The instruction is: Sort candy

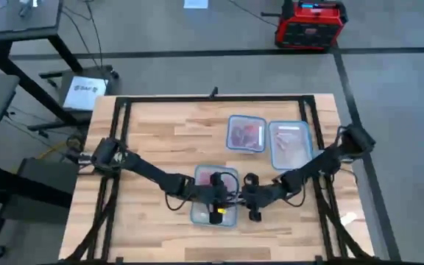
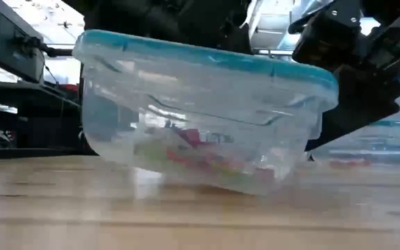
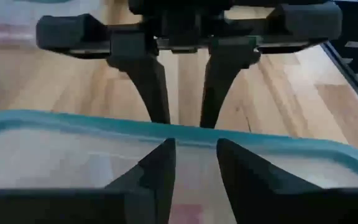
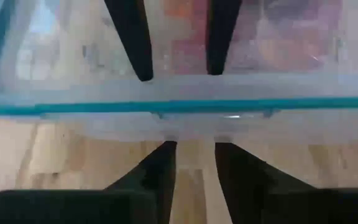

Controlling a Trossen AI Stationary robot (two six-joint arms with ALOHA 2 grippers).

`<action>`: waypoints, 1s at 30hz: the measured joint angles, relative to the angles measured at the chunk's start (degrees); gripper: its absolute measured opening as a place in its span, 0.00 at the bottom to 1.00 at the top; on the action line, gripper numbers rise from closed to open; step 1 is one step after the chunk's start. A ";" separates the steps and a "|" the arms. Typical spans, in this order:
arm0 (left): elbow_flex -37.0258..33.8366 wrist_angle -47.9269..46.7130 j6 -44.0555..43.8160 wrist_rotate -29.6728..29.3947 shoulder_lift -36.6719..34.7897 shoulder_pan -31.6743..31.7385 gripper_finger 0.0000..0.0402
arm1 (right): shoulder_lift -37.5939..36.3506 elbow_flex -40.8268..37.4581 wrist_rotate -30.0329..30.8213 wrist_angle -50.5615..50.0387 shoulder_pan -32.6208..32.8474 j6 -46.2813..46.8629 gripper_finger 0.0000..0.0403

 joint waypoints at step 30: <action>-2.12 7.82 0.84 3.48 1.62 0.20 0.27 | 1.07 6.51 -2.17 -11.51 -2.77 -9.34 0.24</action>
